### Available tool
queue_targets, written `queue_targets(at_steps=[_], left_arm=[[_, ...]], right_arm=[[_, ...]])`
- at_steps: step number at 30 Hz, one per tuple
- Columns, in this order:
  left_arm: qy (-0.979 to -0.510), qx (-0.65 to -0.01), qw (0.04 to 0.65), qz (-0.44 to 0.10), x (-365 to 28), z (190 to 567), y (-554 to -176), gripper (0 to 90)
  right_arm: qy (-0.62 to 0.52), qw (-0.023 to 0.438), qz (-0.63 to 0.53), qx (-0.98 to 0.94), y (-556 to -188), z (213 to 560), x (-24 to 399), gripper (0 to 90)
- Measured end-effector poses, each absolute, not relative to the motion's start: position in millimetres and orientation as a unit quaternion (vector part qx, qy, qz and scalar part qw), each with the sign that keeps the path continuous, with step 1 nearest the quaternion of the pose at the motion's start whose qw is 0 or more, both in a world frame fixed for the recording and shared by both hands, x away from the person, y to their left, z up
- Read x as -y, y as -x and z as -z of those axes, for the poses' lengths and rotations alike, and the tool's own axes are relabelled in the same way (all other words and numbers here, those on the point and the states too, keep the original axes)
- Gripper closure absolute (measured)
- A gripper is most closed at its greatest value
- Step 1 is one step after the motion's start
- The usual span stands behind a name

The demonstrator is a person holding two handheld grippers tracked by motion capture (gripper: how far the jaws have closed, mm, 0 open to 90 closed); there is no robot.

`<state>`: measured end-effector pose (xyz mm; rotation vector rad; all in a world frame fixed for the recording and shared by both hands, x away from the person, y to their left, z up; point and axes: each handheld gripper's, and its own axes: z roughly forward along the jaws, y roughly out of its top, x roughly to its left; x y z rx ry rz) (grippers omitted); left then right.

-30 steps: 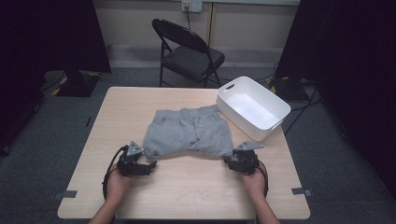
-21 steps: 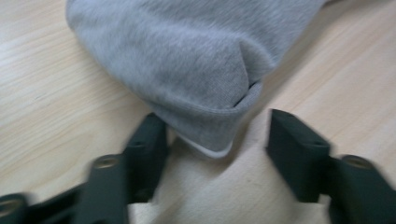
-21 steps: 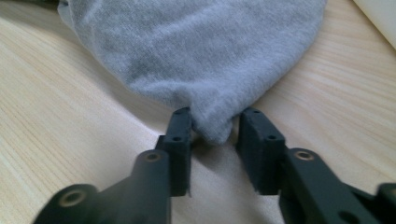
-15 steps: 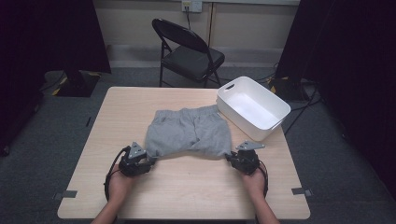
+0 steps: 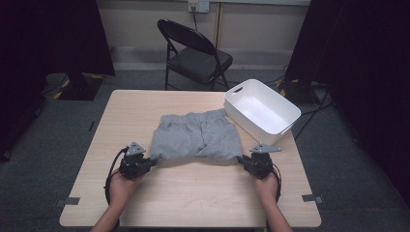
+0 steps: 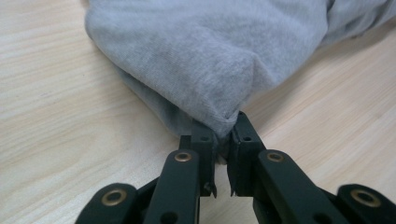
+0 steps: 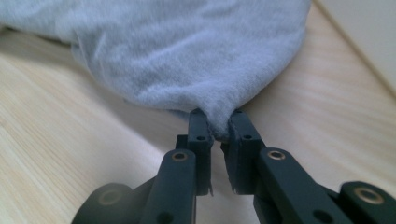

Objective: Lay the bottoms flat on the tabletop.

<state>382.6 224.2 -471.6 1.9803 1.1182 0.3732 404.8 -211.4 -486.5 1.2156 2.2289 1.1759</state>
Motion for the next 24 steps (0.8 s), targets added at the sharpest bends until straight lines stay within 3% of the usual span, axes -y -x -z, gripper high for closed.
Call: queue_targets(at_steps=[16,24], left_arm=[[-0.761,-0.444,0.447,-0.153,-242.2,416.4,-371.6,83.4],[-0.758,-0.455,0.437,-0.166,-245.8,394.5,-406.1,83.4]], right_arm=[[-0.411,0.174,-0.417,-0.792,-394.8,421.3,236.6,81.8],[-0.409,0.191,-0.374,-0.810,-412.2,396.9,235.9,81.9]])
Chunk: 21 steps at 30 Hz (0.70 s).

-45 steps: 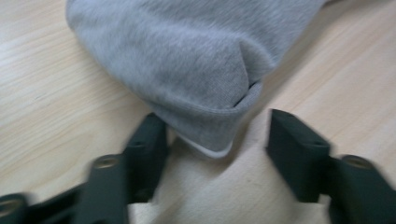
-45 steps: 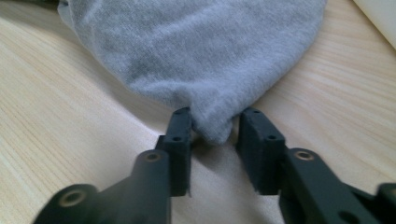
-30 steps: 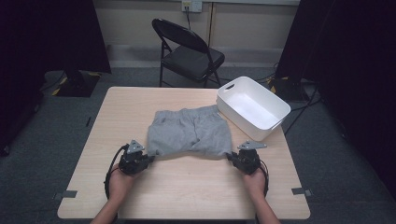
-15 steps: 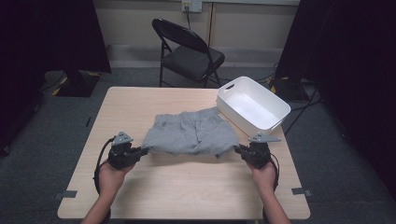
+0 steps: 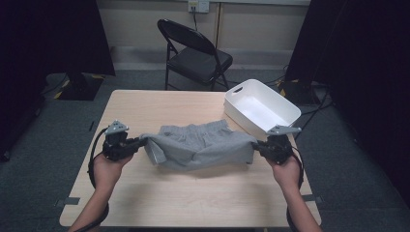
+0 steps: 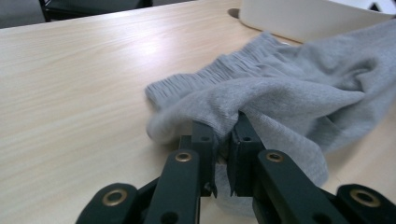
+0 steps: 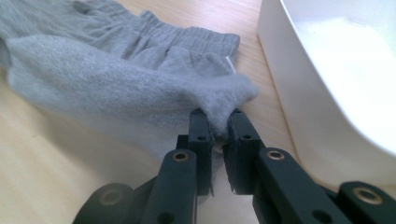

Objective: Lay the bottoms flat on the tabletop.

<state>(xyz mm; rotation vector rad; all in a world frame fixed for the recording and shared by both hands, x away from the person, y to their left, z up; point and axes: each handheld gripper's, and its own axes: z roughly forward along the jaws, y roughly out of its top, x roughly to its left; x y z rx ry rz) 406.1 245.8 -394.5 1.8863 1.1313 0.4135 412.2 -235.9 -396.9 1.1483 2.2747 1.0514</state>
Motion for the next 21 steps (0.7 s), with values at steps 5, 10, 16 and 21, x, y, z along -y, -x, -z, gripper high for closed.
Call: queue_targets(at_steps=[5,10,16,21], left_arm=[[-0.761,-0.477,0.413,-0.151,-234.6,409.9,-446.0,83.3],[-0.774,-0.487,0.369,-0.165,-228.1,439.8,-472.1,80.4],[-0.791,-0.467,0.352,-0.180,-230.4,464.5,-473.4,43.9],[-0.780,-0.462,0.378,-0.187,-239.9,462.6,-456.4,38.8]], right_arm=[[-0.412,0.188,-0.334,-0.826,-450.5,408.6,209.4,81.8],[-0.435,0.197,-0.311,-0.822,-479.0,435.2,185.2,78.7],[-0.439,0.220,-0.282,-0.825,-486.1,456.7,177.8,54.5],[-0.441,0.228,-0.306,-0.812,-471.1,453.3,190.0,45.2]])
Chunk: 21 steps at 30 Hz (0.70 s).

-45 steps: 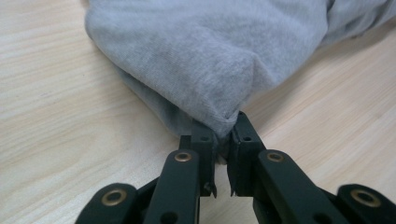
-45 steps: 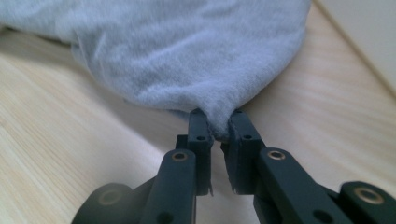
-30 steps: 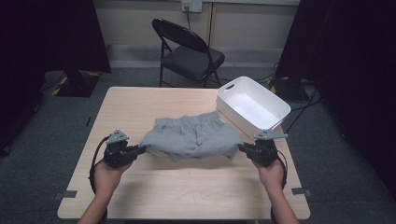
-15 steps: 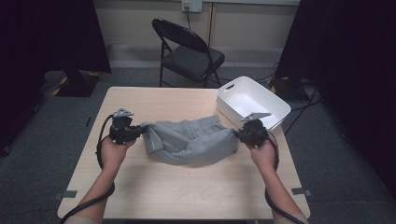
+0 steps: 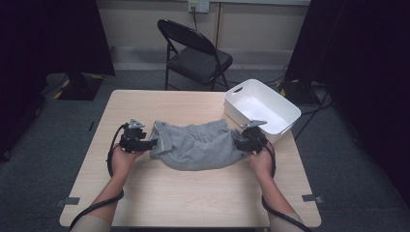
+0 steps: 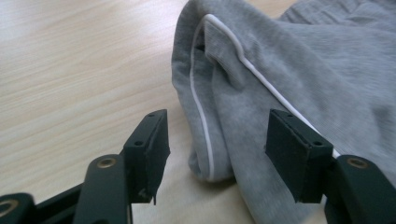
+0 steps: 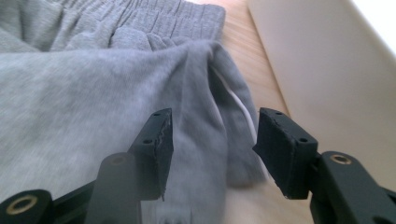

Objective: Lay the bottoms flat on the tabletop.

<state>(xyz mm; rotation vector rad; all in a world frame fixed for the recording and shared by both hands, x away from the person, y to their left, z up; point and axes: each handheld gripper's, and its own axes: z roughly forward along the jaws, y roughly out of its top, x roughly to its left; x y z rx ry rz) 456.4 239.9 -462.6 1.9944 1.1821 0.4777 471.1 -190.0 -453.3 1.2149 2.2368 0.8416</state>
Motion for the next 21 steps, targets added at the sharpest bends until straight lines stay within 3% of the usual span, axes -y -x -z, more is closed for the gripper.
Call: queue_targets(at_steps=[5,7,11,15,21], left_arm=[[-0.786,-0.442,0.385,-0.194,-243.4,460.7,-431.6,37.6],[-0.798,-0.426,0.382,-0.191,-242.9,462.7,-421.1,37.6],[-0.814,-0.408,0.372,-0.180,-239.2,473.6,-402.5,37.5],[-0.824,-0.413,0.358,-0.150,-238.1,485.6,-395.9,36.5],[-0.836,-0.396,0.348,-0.150,-227.9,490.4,-394.8,35.7]], right_arm=[[-0.448,0.231,-0.320,-0.802,-449.1,449.9,206.7,44.3],[-0.451,0.218,-0.327,-0.801,-439.8,452.8,211.5,51.5],[-0.446,0.208,-0.322,-0.809,-426.4,466.4,214.6,53.4],[-0.460,0.203,-0.318,-0.804,-425.8,480.3,215.8,52.7],[-0.464,0.190,-0.321,-0.803,-434.6,491.1,215.2,57.2]])
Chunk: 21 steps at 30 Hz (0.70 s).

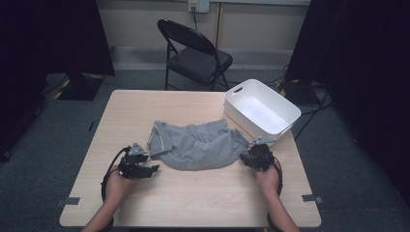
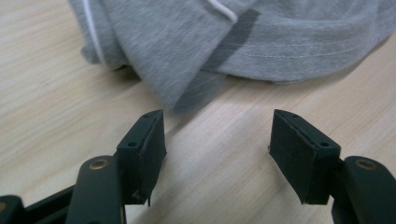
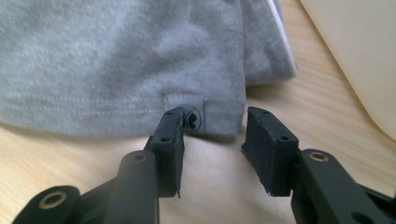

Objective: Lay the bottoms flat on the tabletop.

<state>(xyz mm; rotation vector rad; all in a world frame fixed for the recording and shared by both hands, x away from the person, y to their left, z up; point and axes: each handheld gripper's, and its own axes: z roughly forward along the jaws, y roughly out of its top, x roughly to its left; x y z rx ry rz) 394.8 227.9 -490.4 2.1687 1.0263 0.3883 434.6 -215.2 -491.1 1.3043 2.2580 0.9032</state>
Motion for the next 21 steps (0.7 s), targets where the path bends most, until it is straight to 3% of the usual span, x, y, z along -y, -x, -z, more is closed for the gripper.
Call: queue_targets(at_steps=[4,8,21], left_arm=[[-0.838,-0.389,0.350,-0.154,-224.2,489.4,-394.5,35.1],[-0.839,-0.384,0.353,-0.158,-221.9,487.5,-392.5,34.9],[-0.840,-0.358,0.378,-0.152,-201.0,472.1,-383.6,34.5]], right_arm=[[-0.454,0.179,-0.329,-0.809,-439.2,491.6,214.9,64.2],[-0.453,0.162,-0.337,-0.810,-439.5,487.9,213.7,81.5],[-0.446,0.138,-0.396,-0.790,-415.7,444.0,218.5,84.3]])
